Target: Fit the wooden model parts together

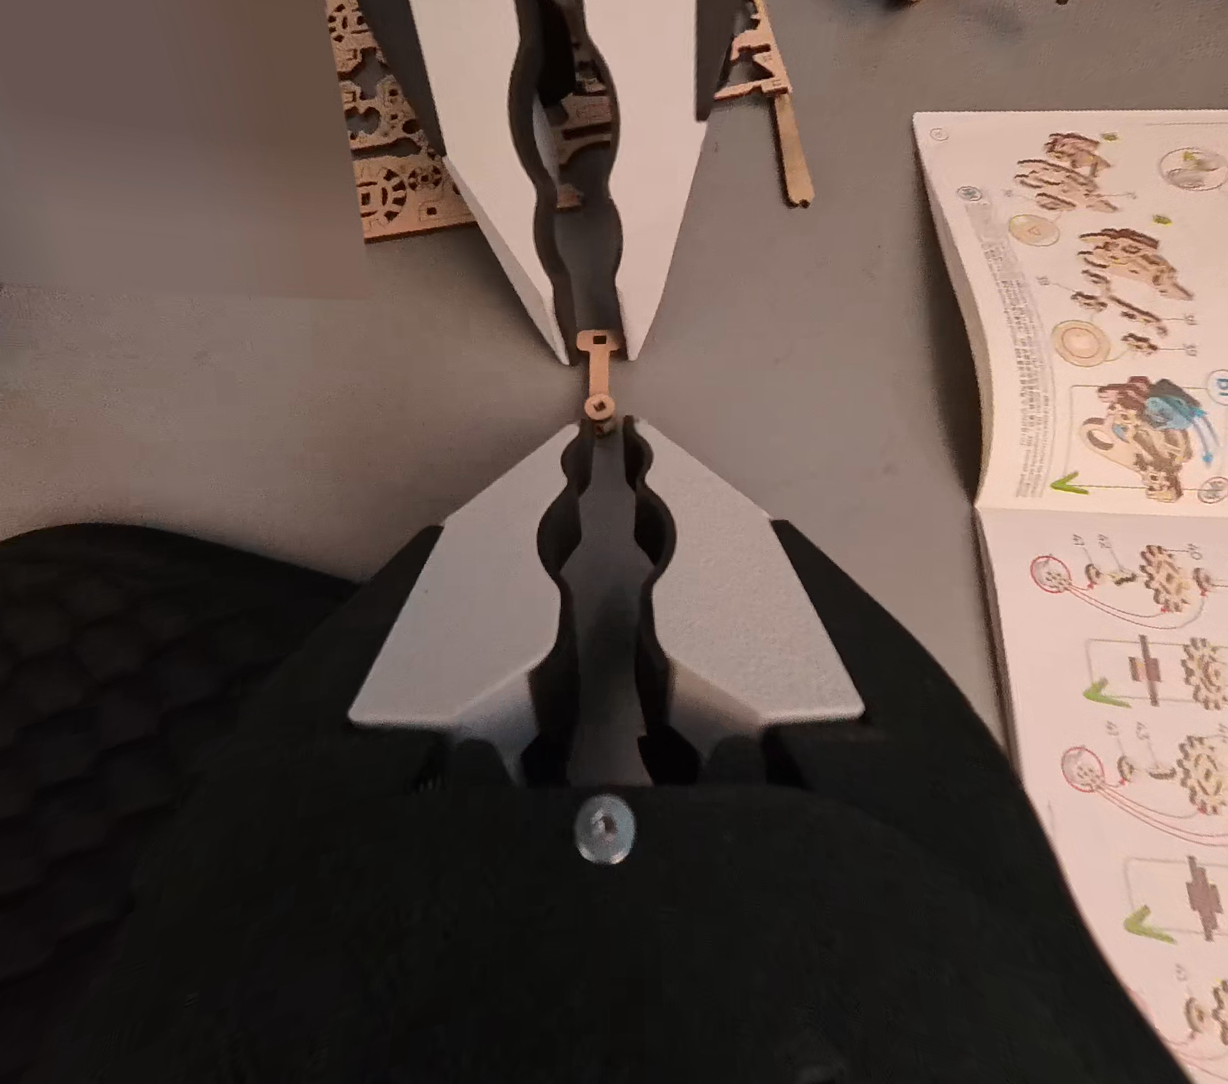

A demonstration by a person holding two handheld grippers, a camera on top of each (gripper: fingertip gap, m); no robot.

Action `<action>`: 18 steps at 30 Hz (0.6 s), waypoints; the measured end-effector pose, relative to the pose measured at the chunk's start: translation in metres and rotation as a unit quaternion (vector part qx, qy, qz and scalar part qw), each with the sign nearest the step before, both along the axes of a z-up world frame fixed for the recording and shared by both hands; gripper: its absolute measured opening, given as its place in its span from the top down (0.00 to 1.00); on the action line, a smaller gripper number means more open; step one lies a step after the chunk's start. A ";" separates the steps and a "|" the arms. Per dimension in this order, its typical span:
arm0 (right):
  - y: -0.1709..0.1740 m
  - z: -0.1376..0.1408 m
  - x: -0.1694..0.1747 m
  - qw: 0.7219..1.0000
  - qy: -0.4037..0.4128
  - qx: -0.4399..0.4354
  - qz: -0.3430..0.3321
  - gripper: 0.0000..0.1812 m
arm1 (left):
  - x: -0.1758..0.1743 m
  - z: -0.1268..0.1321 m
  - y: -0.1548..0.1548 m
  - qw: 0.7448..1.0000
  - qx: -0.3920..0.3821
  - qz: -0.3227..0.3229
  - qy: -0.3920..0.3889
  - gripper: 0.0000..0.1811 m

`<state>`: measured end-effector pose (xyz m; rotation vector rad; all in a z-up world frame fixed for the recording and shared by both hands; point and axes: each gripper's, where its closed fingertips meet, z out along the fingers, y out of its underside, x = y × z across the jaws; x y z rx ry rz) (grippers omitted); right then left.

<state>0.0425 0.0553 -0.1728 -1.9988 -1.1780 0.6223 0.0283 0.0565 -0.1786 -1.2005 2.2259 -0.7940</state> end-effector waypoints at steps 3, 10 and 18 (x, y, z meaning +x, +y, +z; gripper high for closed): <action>-0.002 0.005 -0.005 1.000 0.021 0.000 0.010 0.95 | 0.000 0.000 0.001 1.000 -0.004 0.001 0.002 0.93; 0.001 0.011 -0.006 0.999 0.045 -0.003 0.011 0.95 | 0.000 0.000 0.000 1.000 0.000 -0.001 0.003 0.93; -0.001 0.005 -0.007 0.999 0.043 -0.025 0.023 1.00 | 0.000 0.000 0.000 1.000 -0.005 -0.002 0.003 0.93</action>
